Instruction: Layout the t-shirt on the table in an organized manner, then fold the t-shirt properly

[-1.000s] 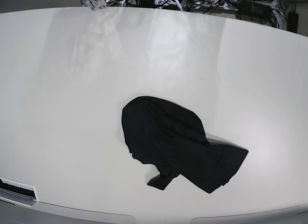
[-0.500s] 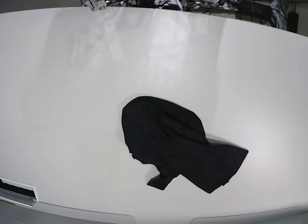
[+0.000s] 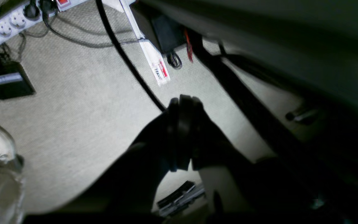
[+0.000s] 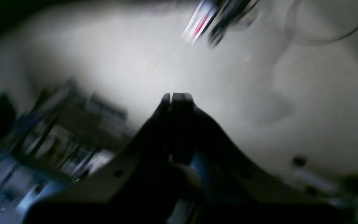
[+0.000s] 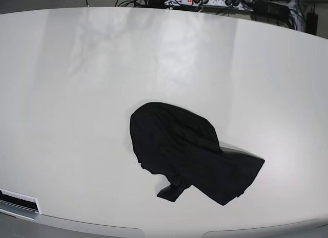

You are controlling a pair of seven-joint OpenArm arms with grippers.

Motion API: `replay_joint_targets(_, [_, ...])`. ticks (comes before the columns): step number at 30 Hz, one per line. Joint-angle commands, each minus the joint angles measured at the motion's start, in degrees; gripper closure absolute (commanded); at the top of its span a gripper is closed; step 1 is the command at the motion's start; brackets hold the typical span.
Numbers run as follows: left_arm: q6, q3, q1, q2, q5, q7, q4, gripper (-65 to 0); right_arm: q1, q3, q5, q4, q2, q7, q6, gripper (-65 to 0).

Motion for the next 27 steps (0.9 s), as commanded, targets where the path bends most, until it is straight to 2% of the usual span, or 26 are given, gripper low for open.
replay_joint_targets(1, [-0.6,0.1,1.9,-0.7,-1.0,1.0,2.0,0.0,-1.2,0.1,2.4,3.1,0.0,-1.9,0.3,0.0])
replay_joint_targets(6, [-0.6,0.1,8.8,-4.6,-2.4,3.4,12.4,0.0,-8.8,0.1,10.2,17.2,2.9,-8.8,2.3,0.0])
replay_joint_targets(11, [-0.4,0.1,16.3,-8.9,-2.2,6.5,25.1,0.0,-19.0,0.1,13.9,32.3,8.3,-11.9,2.4,0.0])
replay_joint_targets(15, [5.5,-0.7,21.4,-11.9,-2.2,12.1,37.5,0.0,-28.0,0.1,13.5,45.1,13.9,-13.3,-1.3,0.0])
replay_joint_targets(19, [5.9,-4.5,27.3,-13.2,-0.7,14.5,50.8,0.0,-36.8,0.2,13.3,59.5,18.9,-13.8,-4.2,0.0])
replay_joint_targets(22, [5.9,-9.0,31.8,-13.2,1.0,14.6,60.6,0.0,-42.0,0.2,8.6,70.2,20.9,-14.3,-7.4,0.0])
replay_joint_targets(27, [5.9,-17.9,36.2,-13.2,1.1,14.2,76.5,0.0,-46.3,0.2,-8.5,85.8,21.0,-16.2,-14.2,0.0])
